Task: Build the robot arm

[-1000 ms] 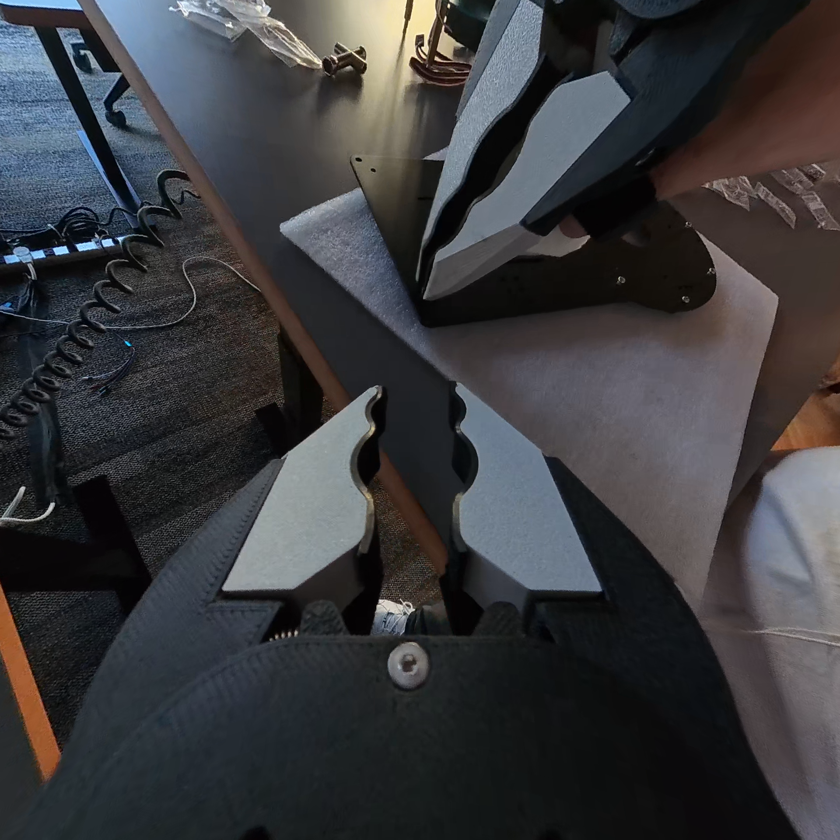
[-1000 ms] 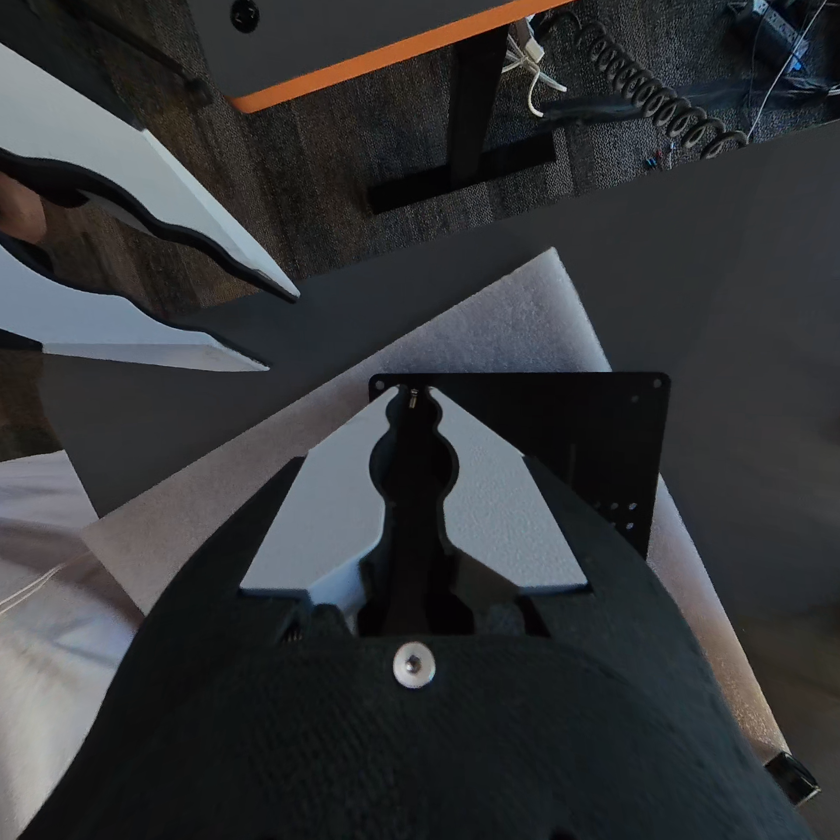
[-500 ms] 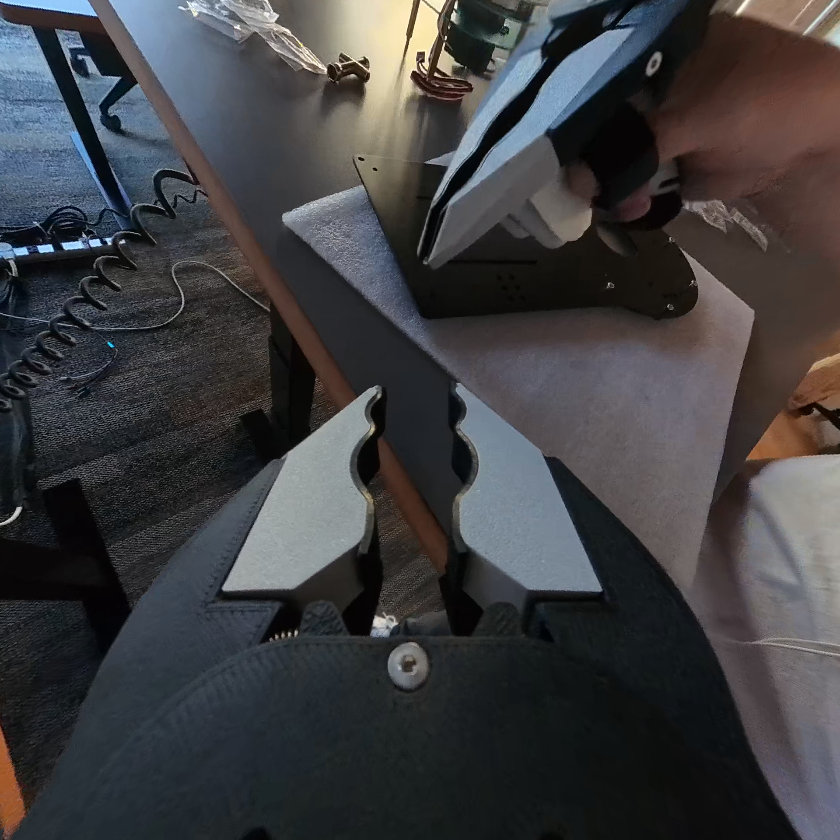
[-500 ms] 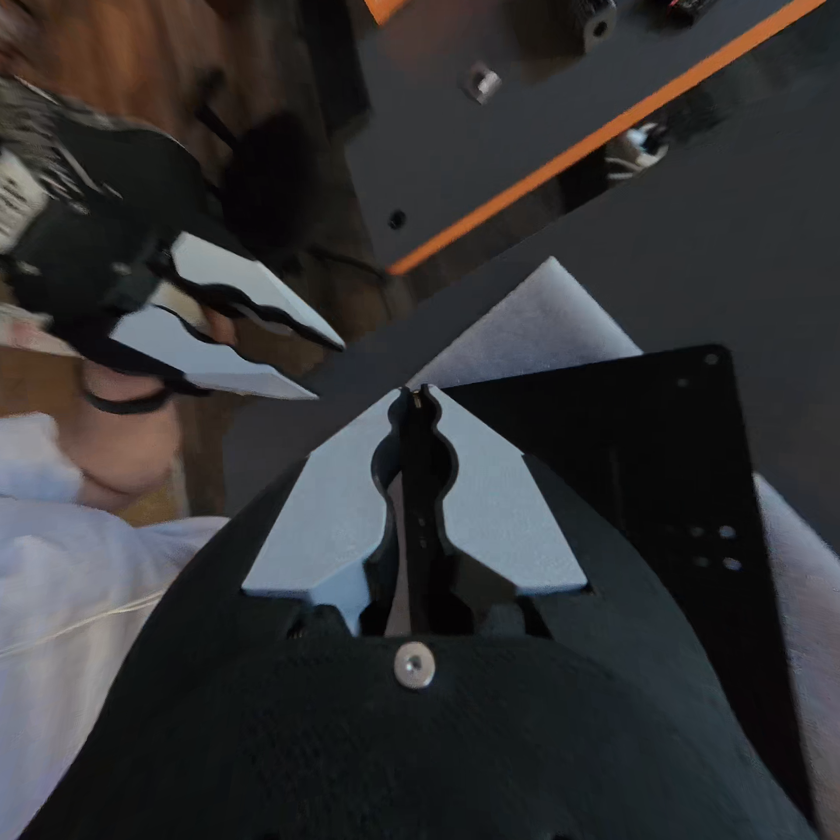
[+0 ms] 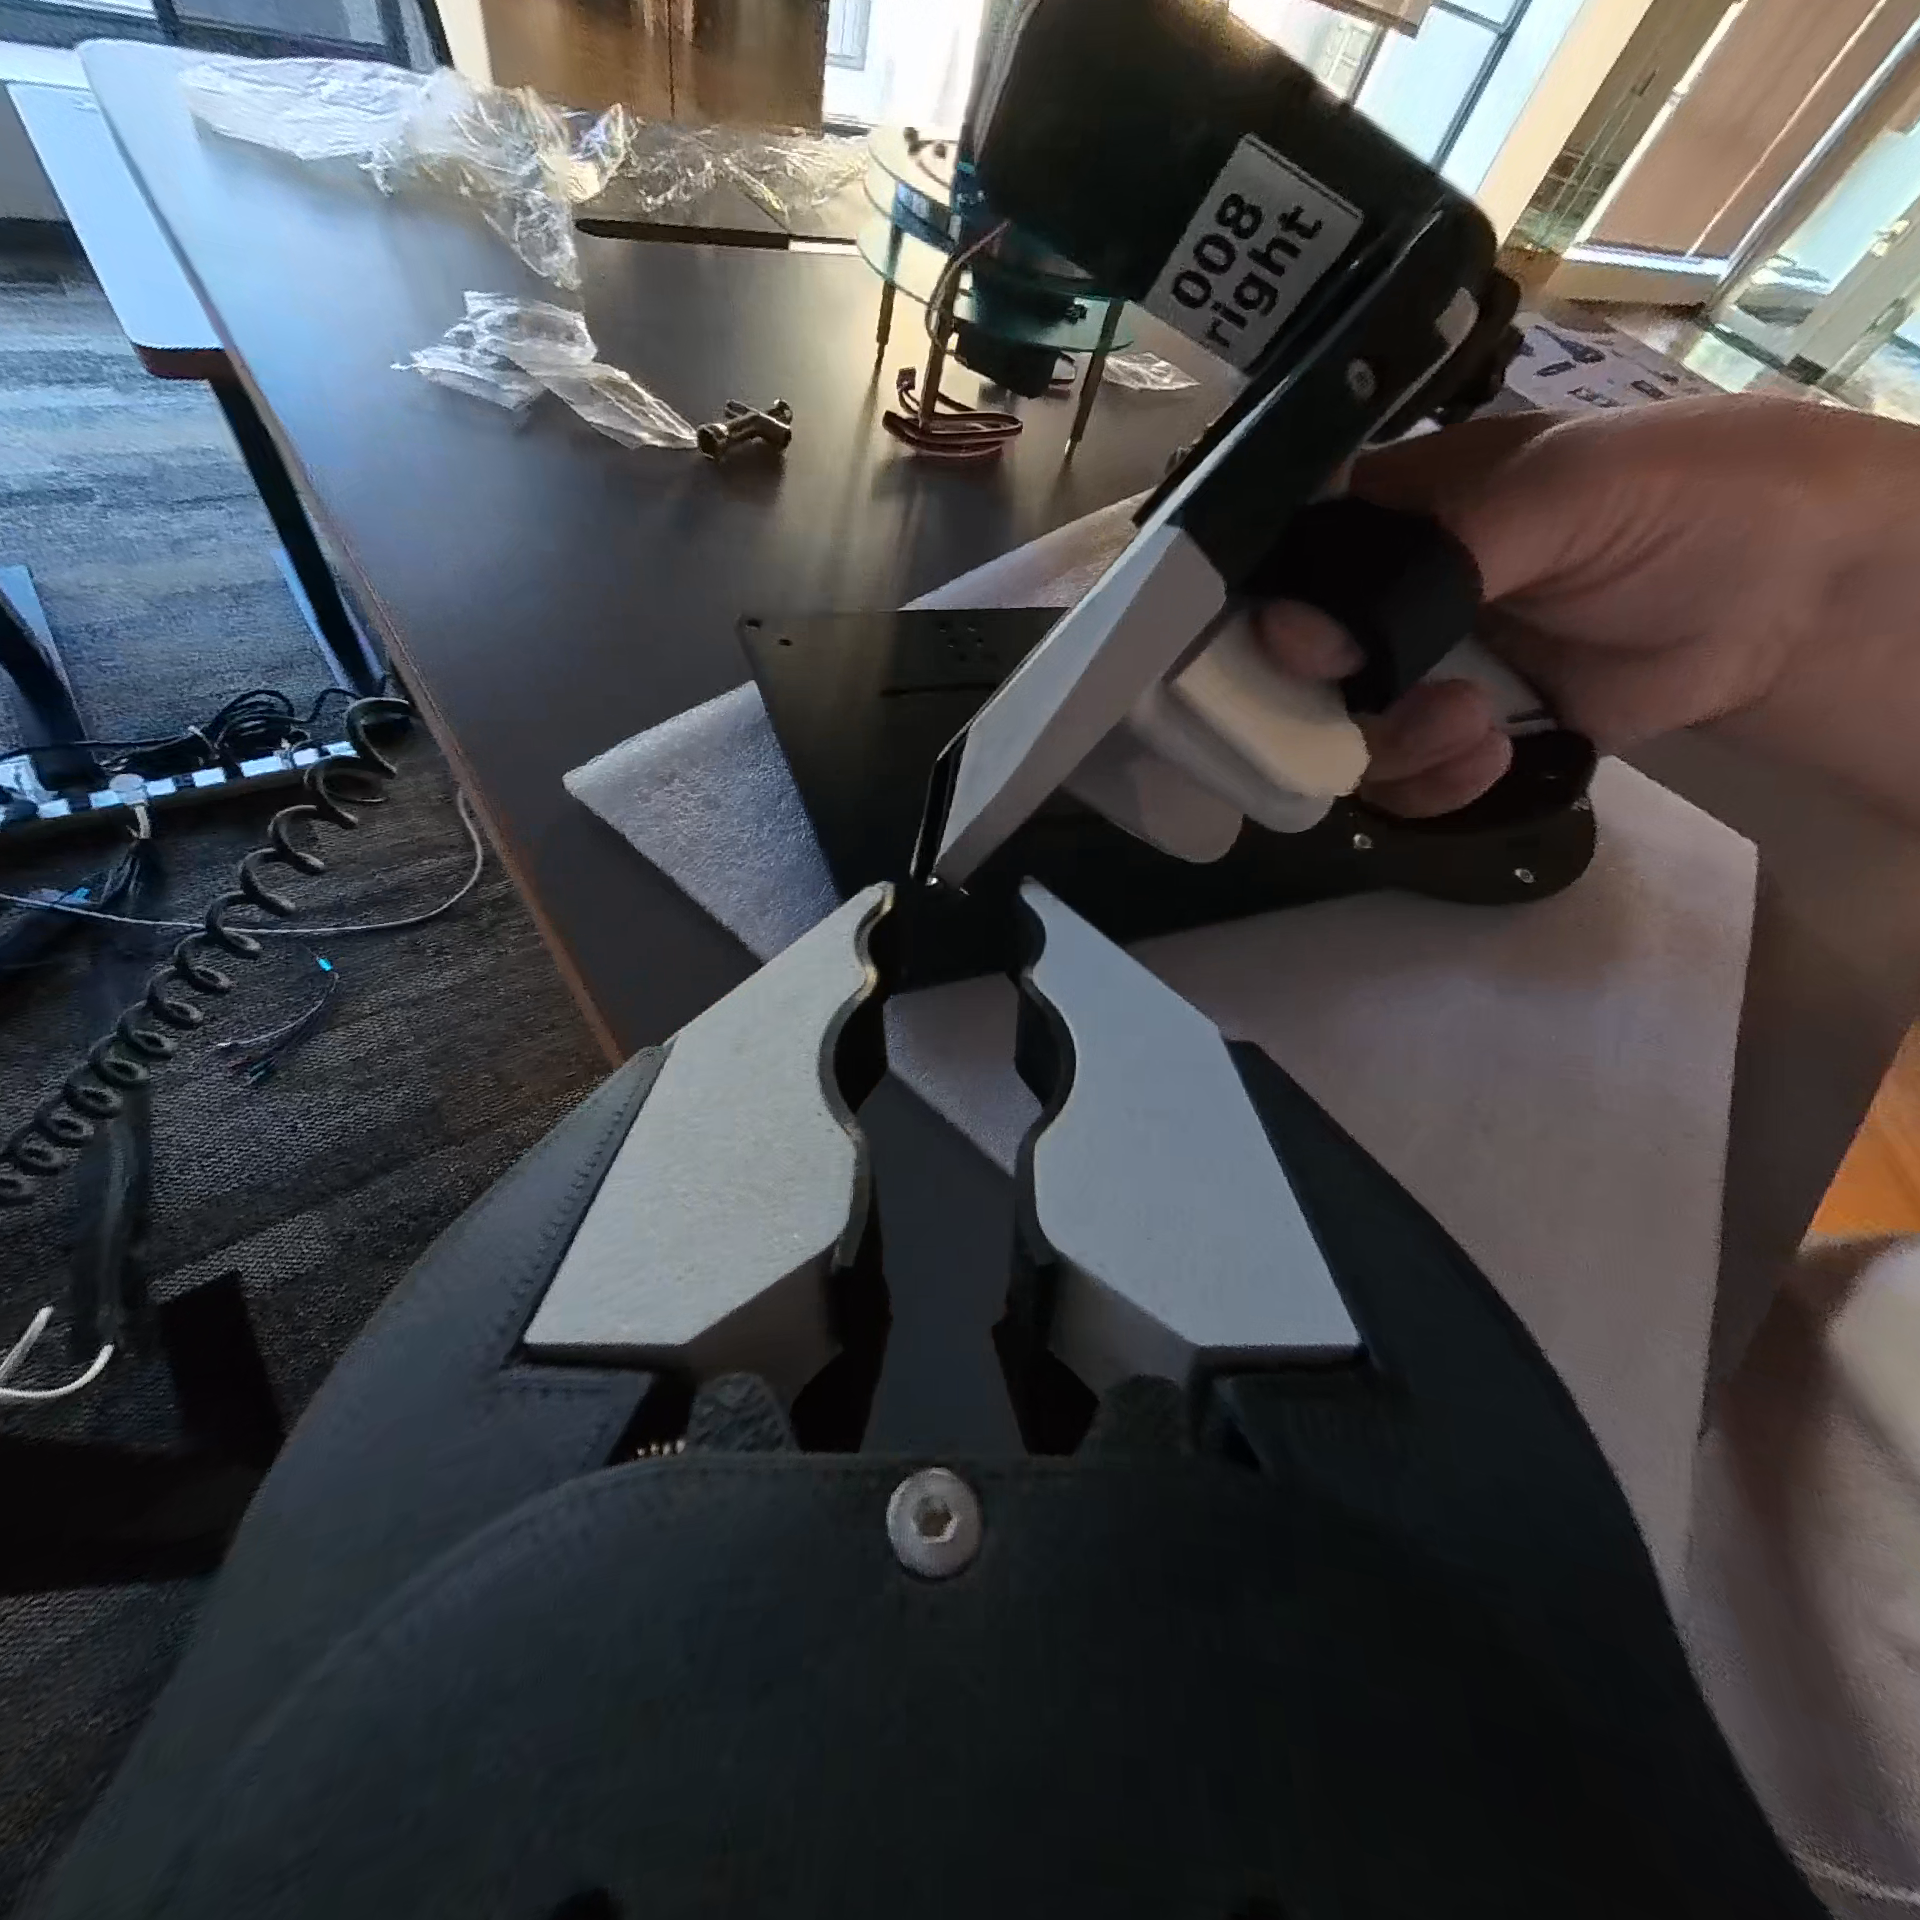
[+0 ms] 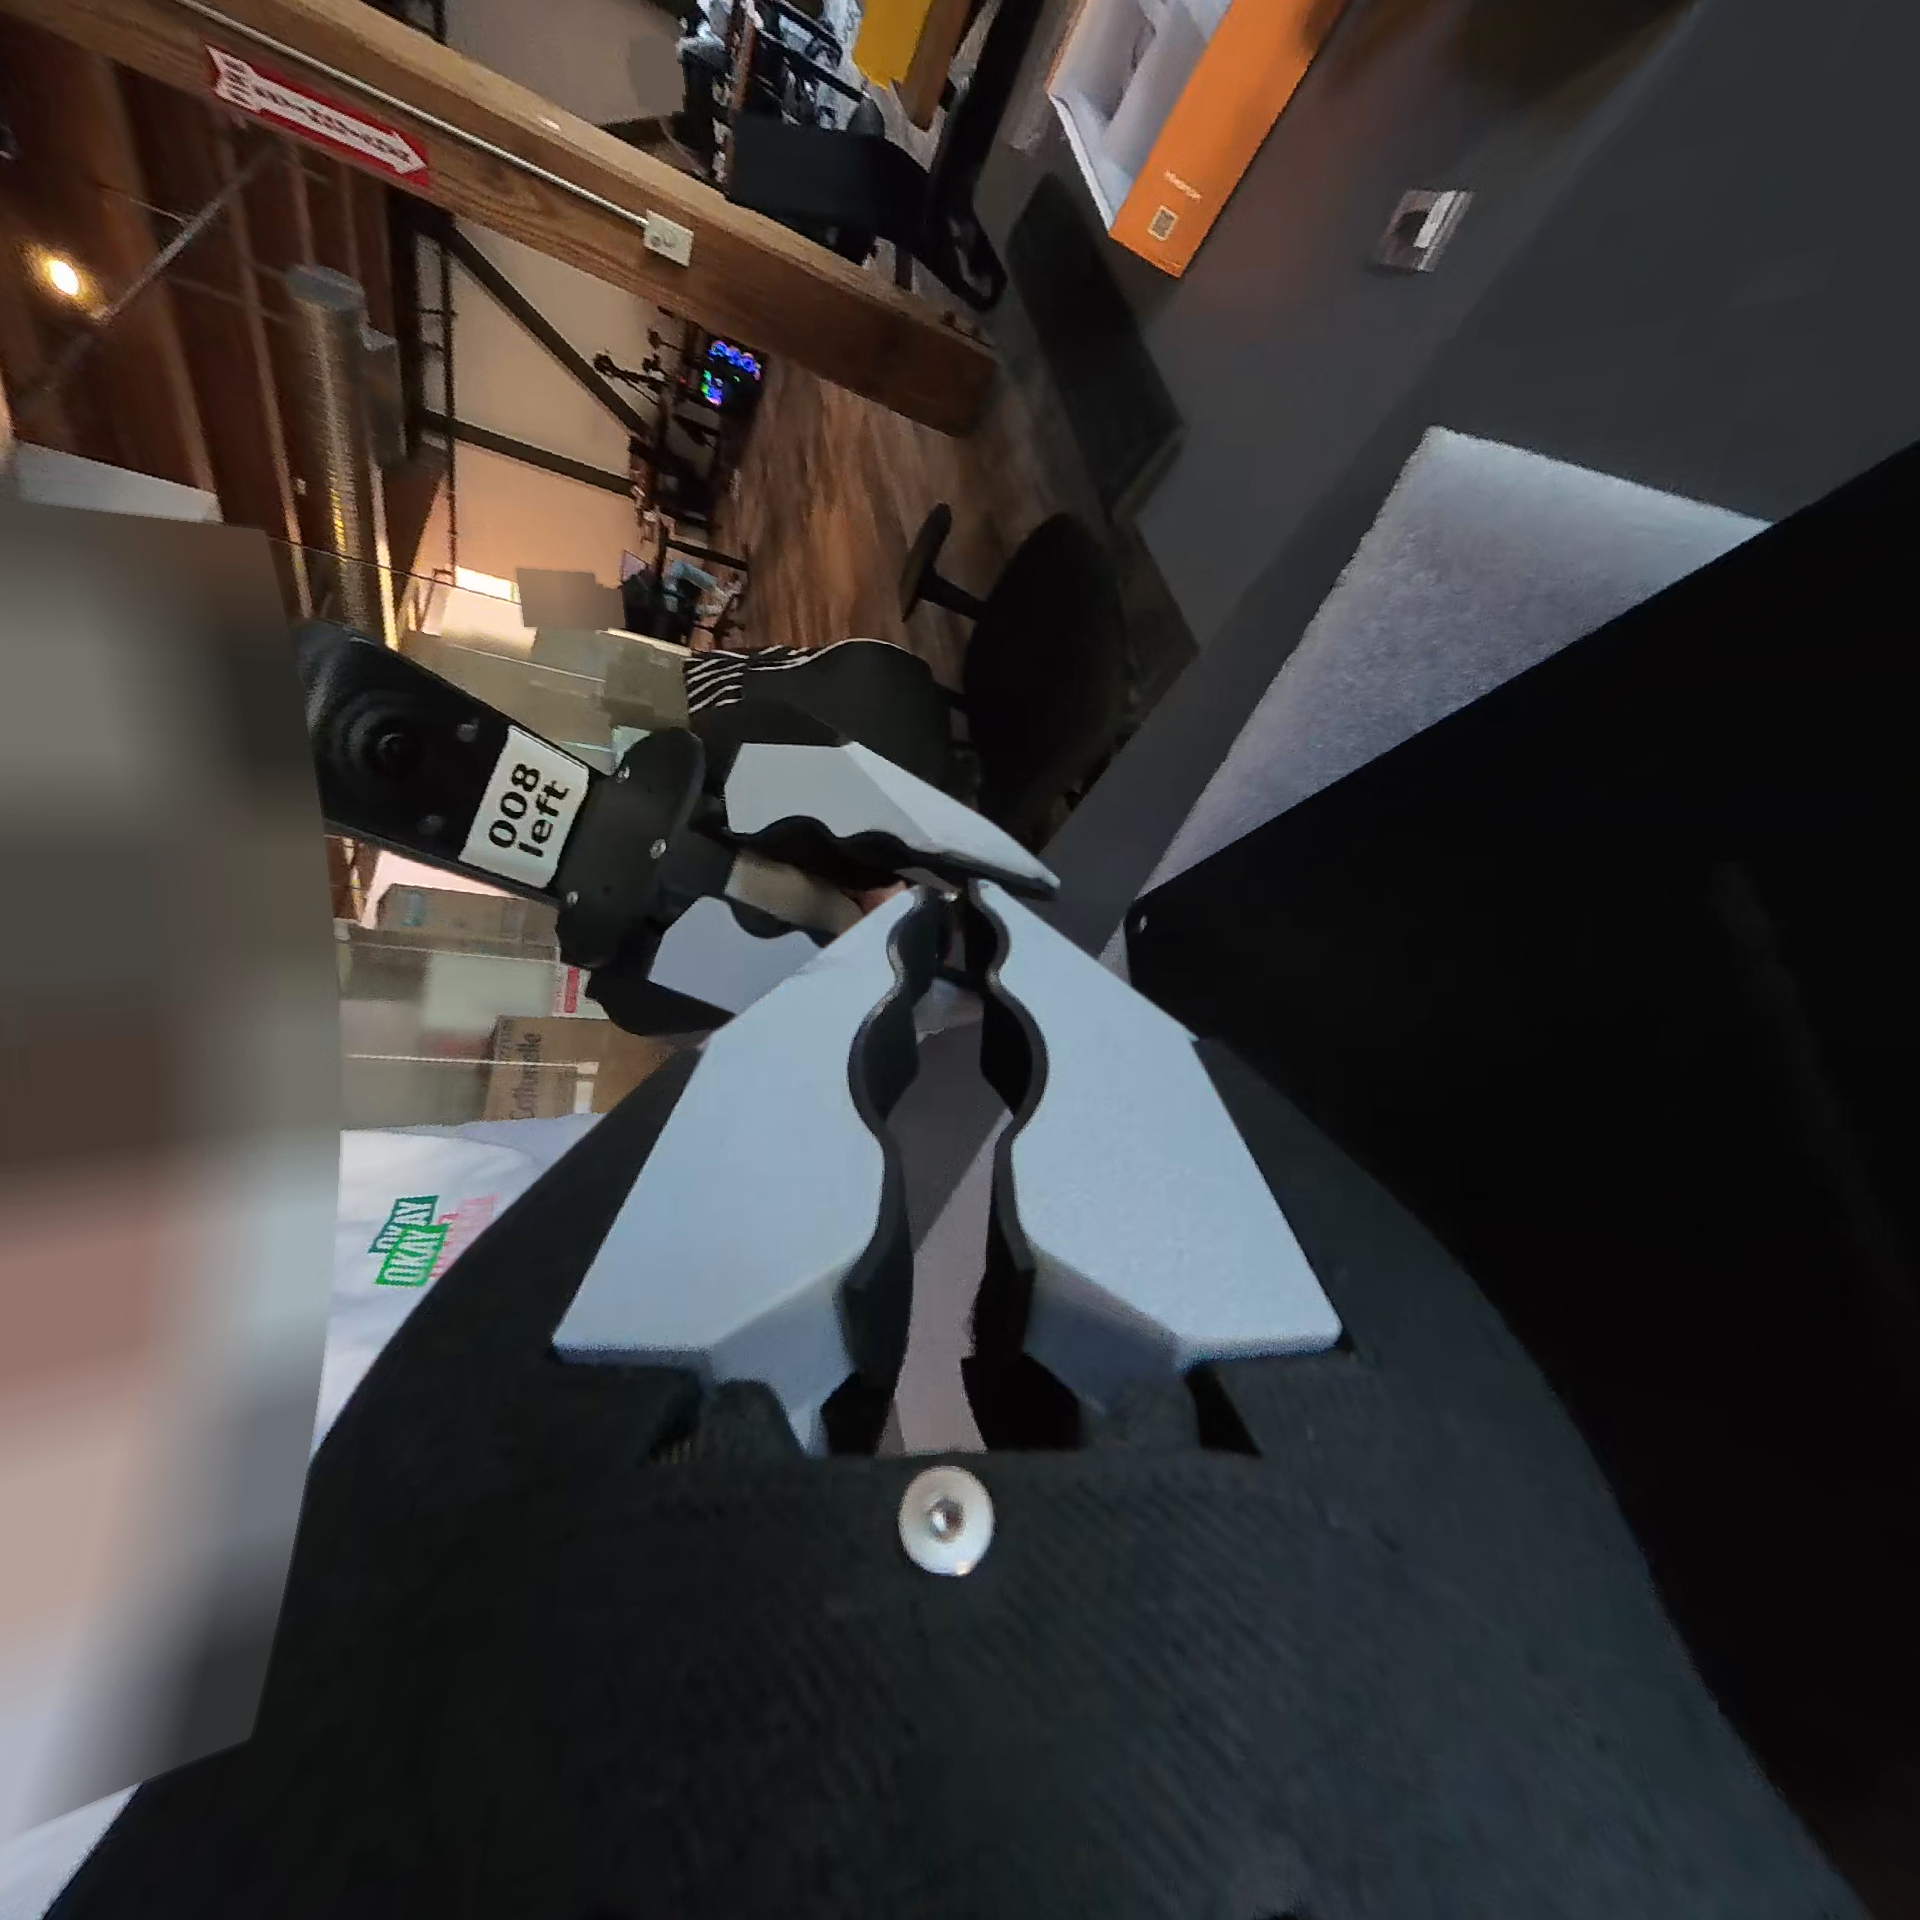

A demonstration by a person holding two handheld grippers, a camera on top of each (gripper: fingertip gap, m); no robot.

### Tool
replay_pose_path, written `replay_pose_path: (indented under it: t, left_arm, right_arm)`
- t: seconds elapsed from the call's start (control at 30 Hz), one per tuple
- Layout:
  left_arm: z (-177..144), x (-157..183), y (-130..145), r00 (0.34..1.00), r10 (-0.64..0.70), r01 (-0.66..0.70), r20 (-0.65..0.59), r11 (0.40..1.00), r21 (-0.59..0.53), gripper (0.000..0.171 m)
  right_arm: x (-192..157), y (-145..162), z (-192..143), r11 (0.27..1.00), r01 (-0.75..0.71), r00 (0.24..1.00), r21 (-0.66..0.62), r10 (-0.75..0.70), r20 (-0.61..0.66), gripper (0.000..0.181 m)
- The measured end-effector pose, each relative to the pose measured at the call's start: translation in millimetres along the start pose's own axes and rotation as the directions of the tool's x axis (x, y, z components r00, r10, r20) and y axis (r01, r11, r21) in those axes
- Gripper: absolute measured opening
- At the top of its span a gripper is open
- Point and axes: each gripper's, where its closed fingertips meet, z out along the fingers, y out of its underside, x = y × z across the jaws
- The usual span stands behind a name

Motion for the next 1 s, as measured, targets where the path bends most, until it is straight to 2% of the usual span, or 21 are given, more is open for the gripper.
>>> replay_pose_path:
  t: [0.13, 0.3, 0.63, 0.73, 0.8, 0.9, 1.0]
  left_arm:
    - [2.5, -1.0, -1.9, 0.998, 0.038, -0.039, 0.048, 0.999, 0.013, 0.011]
    - [2.5, 3.5, -3.4, 0.996, 0.082, -0.083, 0.044, 0.996, 0.020, 0.000]
    - [5.9, 13.2, -1.1, 0.986, 0.168, -0.168, 0.015, 0.986, -0.007, 0.000]
    - [6.2, 17.2, 0.0, 0.981, 0.194, -0.194, 0.002, 0.981, -0.012, 0.000]
    - [5.8, 20.7, 0.7, 0.977, 0.211, -0.211, -0.013, 0.977, -0.012, 0.000]
    - [5.2, 24.3, 2.4, 0.973, 0.231, -0.231, -0.024, 0.973, -0.015, 0.000]
    - [4.1, 29.4, 3.6, 0.964, 0.262, -0.263, -0.035, 0.965, -0.016, 0.000]
  right_arm:
    - [-2.4, -0.4, -5.5, 1.000, 0.005, 1.000, 0.022, -0.005, 0.004, 0.002]
    - [-2.3, 0.8, -11.6, 0.999, 0.019, 1.000, 0.038, -0.019, 0.003, 0.002]
    - [-1.1, 9.5, -17.1, 0.999, 0.046, 0.999, -0.012, -0.046, -0.001, 0.002]
    - [-6.5, 11.0, -19.5, 0.991, 0.123, 0.992, -0.054, -0.123, 0.019, 0.009]
    - [-12.7, 14.4, -21.5, 0.955, 0.274, 0.962, -0.110, -0.272, 0.033, 0.014]
    - [-10.7, 22.0, -24.3, 0.830, 0.510, 0.852, -0.223, -0.524, -0.001, 0.015]
    - [-11.4, 29.8, -25.8, 0.713, 0.630, 0.755, -0.308, -0.655, 0.025, 0.015]
